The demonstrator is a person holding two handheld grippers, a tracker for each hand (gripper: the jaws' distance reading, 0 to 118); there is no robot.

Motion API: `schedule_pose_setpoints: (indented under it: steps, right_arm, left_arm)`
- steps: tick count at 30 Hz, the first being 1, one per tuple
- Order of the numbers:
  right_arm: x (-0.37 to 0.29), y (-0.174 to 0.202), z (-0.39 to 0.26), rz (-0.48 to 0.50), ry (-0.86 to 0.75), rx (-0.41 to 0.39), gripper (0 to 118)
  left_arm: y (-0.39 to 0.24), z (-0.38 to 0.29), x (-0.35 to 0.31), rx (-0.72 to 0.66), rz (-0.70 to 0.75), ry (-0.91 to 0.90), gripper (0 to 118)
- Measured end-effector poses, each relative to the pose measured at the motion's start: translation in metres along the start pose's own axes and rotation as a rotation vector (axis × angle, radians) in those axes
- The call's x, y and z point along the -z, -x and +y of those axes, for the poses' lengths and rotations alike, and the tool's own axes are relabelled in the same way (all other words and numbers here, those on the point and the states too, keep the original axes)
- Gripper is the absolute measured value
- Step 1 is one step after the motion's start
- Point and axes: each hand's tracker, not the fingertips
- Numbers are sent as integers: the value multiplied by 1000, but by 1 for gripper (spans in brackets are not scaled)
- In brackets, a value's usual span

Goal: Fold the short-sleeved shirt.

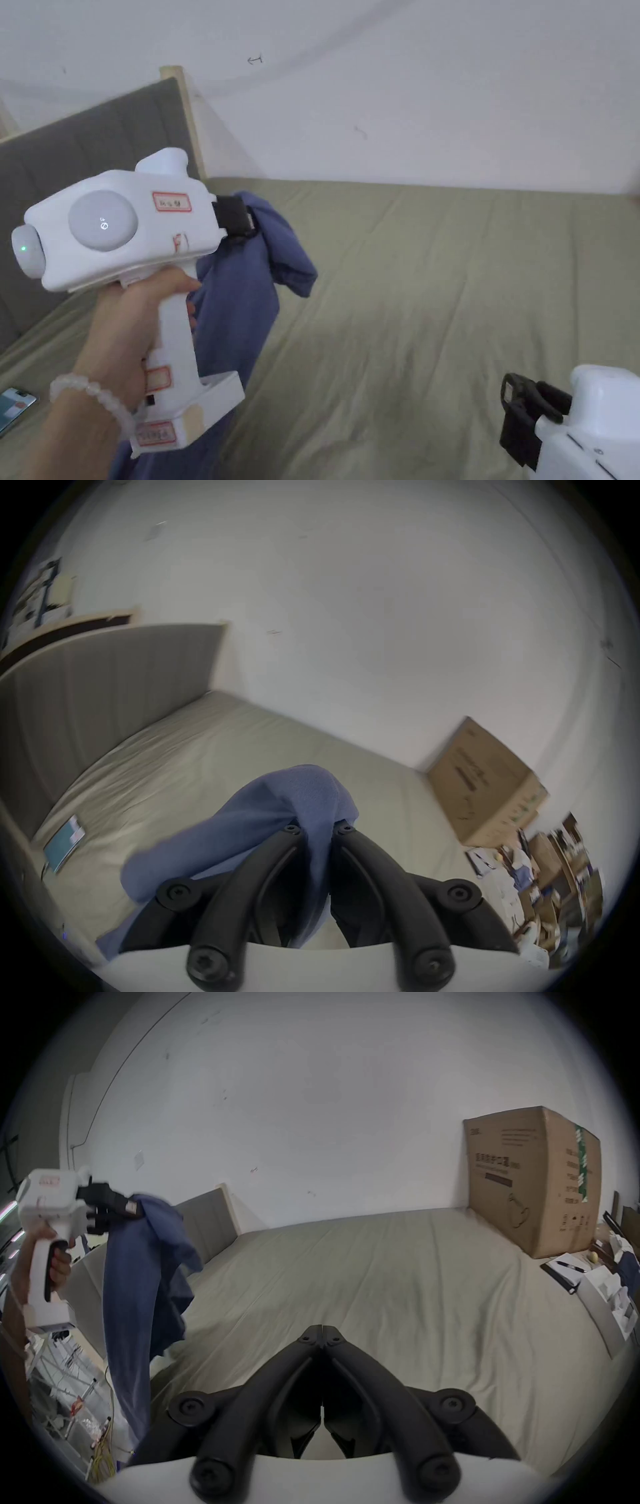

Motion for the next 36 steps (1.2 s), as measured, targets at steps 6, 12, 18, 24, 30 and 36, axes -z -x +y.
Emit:
schedule_pose_setpoints:
  steps: [6, 12, 18, 24, 30, 36]
  right_arm:
    - [-41, -37, 16, -107, -93, 20, 0]
    - [-76, -79, 16, -235, -125, 3, 0]
    - [-77, -112, -11, -269, -23, 78, 0]
    - [-72, -124, -27, -289, 43, 85, 0]
    - [-71, -118, -23, -255, 25, 117, 0]
    - [-72, -103, -21, -190, 30, 85, 0]
  left_arm:
    - [-124, -29, 26, 95, -315, 72, 8]
    - [-190, -140, 73, 218, -434, 281, 8]
    - [-170, -317, 176, 208, -254, 766, 8]
    - [-140, -355, 181, 172, -262, 743, 10]
    - [-119, -327, 170, 6, -330, 751, 85]
    - [-106, -263, 113, 57, -296, 551, 113]
